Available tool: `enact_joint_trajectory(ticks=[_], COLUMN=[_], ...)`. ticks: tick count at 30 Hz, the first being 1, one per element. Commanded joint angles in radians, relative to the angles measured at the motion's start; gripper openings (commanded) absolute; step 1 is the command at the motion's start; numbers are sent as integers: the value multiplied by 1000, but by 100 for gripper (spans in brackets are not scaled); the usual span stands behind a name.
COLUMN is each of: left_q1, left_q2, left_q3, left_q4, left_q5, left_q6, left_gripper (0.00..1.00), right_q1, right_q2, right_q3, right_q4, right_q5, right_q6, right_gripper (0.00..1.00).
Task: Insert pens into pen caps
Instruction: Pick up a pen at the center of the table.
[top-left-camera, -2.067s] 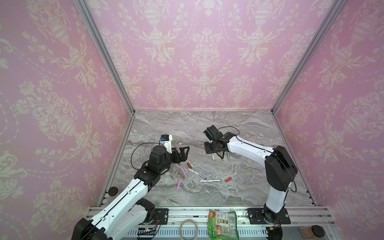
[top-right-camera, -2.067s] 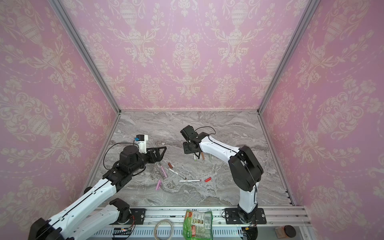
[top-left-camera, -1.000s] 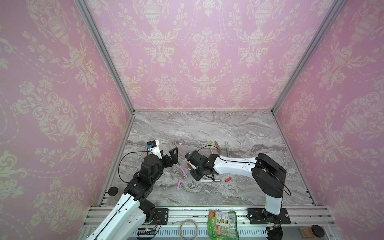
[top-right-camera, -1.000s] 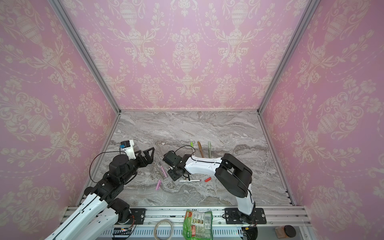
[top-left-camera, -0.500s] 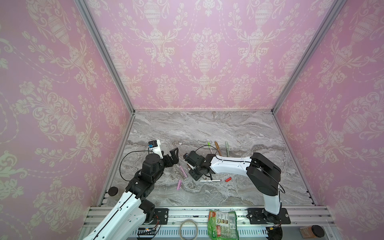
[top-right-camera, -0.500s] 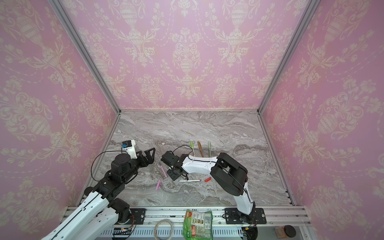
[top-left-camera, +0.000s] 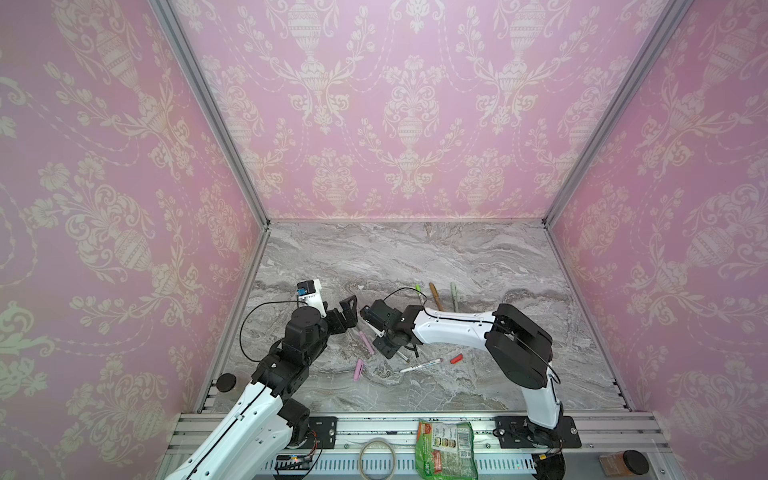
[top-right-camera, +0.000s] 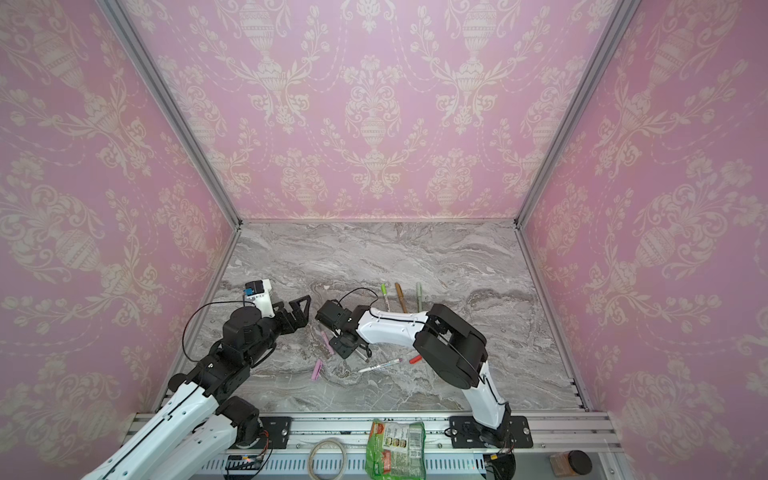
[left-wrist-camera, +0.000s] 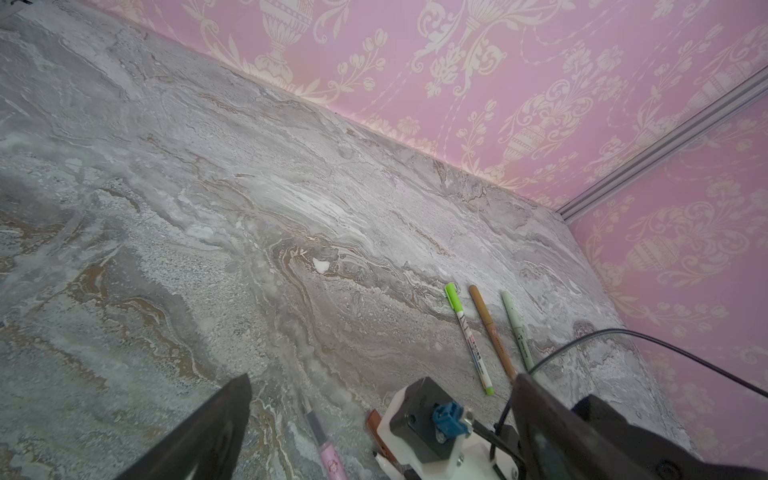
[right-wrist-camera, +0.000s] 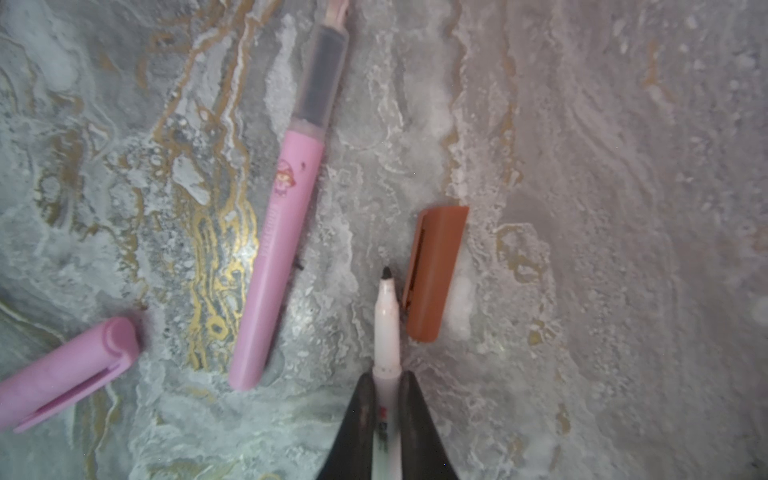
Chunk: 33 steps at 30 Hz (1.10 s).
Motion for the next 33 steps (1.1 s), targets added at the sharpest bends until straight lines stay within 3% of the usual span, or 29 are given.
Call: enact_joint_trajectory(ticks=[1, 11, 23, 27, 33], left_q1=[9, 10, 10, 10, 9], left_q2=[-1, -10, -39, -3, 132], left_q3=[14, 16, 38, 45, 63], left_q4=[14, 6, 15, 55, 153], left_q5=[-13, -10, 61, 162, 442], left_q6=[17, 22, 69, 76, 80], left_gripper=[99, 99, 99, 98, 95], right_q1=[1, -6, -120, -188, -312], right_q2=[56, 5, -277, -360, -477], right_q3=[14, 31, -91, -169, -332], right_q4=[-52, -30, 77, 158, 355], right_q5=[28, 76, -108, -216, -387], right_q6=[-26, -33, 93, 188, 385], right_gripper=[12, 6, 4, 3, 2])
